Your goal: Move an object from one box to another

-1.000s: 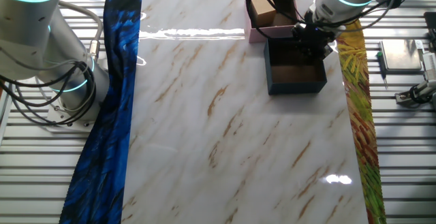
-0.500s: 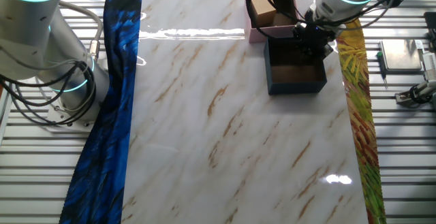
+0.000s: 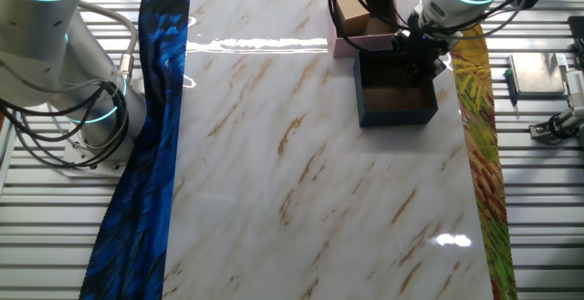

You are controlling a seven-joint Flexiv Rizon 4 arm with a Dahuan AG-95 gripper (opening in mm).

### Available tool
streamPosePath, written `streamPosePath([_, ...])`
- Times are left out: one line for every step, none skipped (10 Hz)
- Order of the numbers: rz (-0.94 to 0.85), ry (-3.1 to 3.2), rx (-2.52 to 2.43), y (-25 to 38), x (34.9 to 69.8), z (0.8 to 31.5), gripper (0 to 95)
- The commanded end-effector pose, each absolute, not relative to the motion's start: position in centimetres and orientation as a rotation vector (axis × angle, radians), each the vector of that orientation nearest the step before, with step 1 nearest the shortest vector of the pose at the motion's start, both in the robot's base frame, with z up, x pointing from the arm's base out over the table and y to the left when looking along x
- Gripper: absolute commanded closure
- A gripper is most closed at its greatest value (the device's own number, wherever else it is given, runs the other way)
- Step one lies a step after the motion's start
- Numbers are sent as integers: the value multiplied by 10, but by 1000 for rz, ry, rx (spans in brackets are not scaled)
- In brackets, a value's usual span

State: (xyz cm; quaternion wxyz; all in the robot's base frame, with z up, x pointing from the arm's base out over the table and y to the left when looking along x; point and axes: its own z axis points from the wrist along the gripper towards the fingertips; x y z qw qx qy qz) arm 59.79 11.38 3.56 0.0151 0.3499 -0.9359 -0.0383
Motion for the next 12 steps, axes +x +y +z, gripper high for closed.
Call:
streamPosePath([-122,-2912,1090,113,598,36,950])
streamPosePath([-114,-2910,1090,113,598,36,950])
streamPosePath([-109,-2904,1106,113,598,36,760])
streamPosePath([-107,-2901,1112,113,598,36,760])
streamPosePath([-98,-2895,1125,114,599,35,570])
streamPosePath([-100,-2893,1129,114,599,35,570])
streamPosePath([-101,-2893,1132,114,599,35,570])
streamPosePath([-103,-2892,1137,114,600,35,570])
streamPosePath([-103,-2892,1137,115,601,35,570])
streamPosePath([-102,-2892,1141,116,603,34,570])
streamPosePath([-102,-2892,1142,116,604,34,570])
streamPosePath([-101,-2889,1152,116,604,34,570])
